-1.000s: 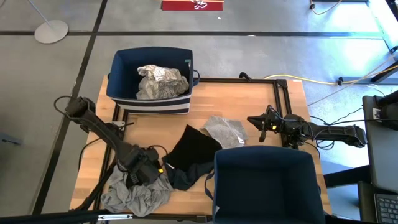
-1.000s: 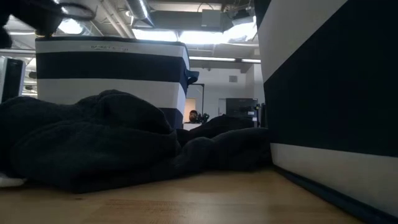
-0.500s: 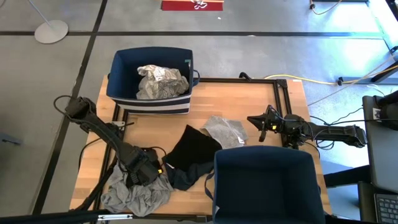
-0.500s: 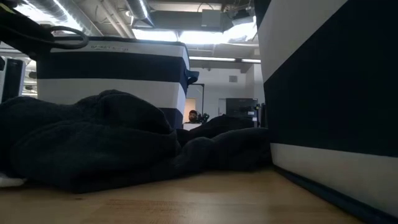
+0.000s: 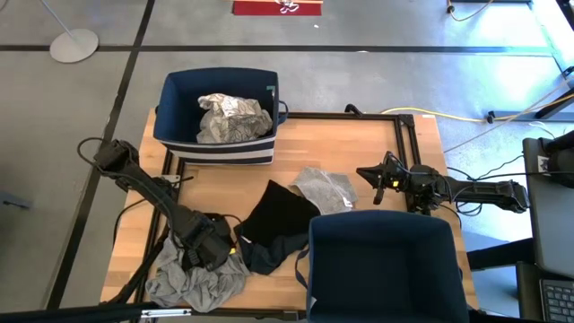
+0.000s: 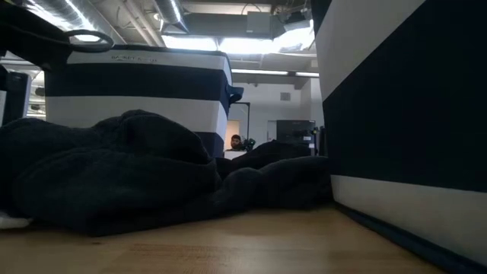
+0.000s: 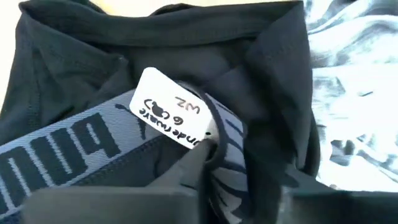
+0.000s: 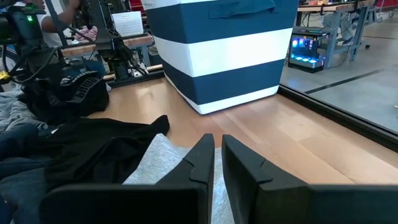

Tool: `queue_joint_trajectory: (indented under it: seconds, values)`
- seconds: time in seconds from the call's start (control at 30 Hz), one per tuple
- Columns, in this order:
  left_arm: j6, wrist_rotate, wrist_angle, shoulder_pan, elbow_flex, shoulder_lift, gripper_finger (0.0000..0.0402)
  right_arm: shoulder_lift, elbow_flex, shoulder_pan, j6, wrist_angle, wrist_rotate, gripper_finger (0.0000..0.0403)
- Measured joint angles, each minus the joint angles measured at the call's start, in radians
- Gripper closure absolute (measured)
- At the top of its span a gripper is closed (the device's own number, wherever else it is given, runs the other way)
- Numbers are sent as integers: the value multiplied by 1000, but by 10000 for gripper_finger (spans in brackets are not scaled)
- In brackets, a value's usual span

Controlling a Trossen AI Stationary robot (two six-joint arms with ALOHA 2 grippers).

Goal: Sort clothes
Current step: Put the black boxer into the bottom blue laundry organizer

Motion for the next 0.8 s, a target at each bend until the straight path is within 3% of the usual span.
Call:
queue_joint_trajectory:
  seconds: [0.17,0.5,0.8]
  values:
    - [5,0,1,3,0,0,394,0,0,0,0,0,0,368]
    - [11,-8,1,16,0,-10,396,0,0,0,0,0,0,368]
    - [36,-73,2,46,1,-126,397,0,0,0,-1,0,0,368]
